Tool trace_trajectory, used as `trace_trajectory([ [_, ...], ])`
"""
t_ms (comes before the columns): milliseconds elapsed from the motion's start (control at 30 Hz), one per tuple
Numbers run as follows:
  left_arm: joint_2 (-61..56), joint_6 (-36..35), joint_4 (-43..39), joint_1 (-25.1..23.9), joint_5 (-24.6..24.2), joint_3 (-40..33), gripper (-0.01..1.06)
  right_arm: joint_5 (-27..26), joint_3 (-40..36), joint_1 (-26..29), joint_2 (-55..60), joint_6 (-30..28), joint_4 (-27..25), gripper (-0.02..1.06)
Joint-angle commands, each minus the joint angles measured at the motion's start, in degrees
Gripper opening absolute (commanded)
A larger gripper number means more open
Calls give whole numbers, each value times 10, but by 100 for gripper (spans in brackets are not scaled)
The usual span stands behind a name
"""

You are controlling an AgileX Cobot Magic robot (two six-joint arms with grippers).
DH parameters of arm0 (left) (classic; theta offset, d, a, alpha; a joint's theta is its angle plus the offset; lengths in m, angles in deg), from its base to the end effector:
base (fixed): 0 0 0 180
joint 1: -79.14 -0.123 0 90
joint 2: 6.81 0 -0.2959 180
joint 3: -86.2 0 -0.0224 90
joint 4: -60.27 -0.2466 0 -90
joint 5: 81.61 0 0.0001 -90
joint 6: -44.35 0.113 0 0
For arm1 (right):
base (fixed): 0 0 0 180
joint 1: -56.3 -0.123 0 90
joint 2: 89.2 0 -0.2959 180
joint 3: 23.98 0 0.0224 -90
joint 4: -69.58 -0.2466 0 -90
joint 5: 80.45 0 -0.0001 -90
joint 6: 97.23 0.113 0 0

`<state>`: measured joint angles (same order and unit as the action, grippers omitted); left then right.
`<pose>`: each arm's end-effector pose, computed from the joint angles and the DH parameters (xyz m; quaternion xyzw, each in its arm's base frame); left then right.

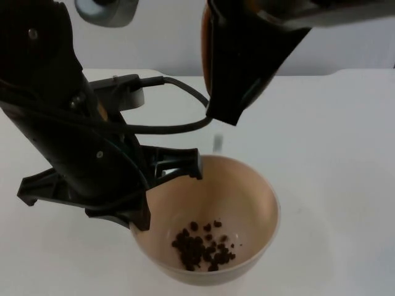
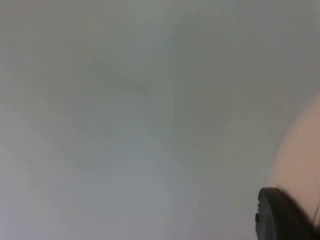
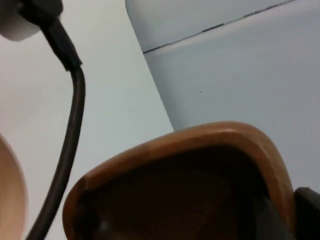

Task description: Pick up the bowl with the left hand and pour the coffee beans from the cup into the bowl with the right hand.

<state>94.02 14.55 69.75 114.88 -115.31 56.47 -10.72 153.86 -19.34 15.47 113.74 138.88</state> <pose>0.2282 -0.1770 0.1622 -0.0106 0.9891 -0.1200 0.0851 0.1814 0.3086 0.3121 -0.4798 0.6918 -0.3023 0.4470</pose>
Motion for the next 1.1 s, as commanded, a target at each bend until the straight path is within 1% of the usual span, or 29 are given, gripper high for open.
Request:
trace_trajectory([
  [0, -3, 0, 6, 3, -1, -1, 0, 2, 2, 8, -2, 22, -6, 0],
  [267, -3, 0, 6, 3, -1, -1, 0, 2, 2, 19, -2, 42, -13, 0],
  [333, -3, 0, 6, 3, -1, -1, 0, 2, 2, 25, -9, 42, -34, 0],
  [533, -3, 0, 6, 3, -1, -1, 0, -11, 2, 39, -33, 43, -54, 0],
  [600, -3, 0, 6, 3, -1, -1, 0, -12, 2, 48, -47, 43, -69, 0],
  [633, -3, 0, 6, 3, -1, -1, 0, -12, 2, 56, -54, 42, -79, 0],
  [700, -3, 0, 6, 3, -1, -1, 0, -29, 2, 74, -72, 39, -112, 0],
  [733, -3, 0, 6, 3, -1, -1, 0, -29, 2, 74, -72, 39, -112, 0],
  [867, -3, 0, 4, 3, -1, -1, 0, -86, 2, 108, -105, 25, -199, 0],
  [900, -3, 0, 4, 3, -1, -1, 0, -86, 2, 108, -105, 25, -199, 0],
  [967, -3, 0, 4, 3, -1, -1, 0, -91, 2, 126, -117, 20, -228, 0],
  [1067, -3, 0, 4, 3, -1, -1, 0, -98, 2, 156, -129, -7, -292, 0],
])
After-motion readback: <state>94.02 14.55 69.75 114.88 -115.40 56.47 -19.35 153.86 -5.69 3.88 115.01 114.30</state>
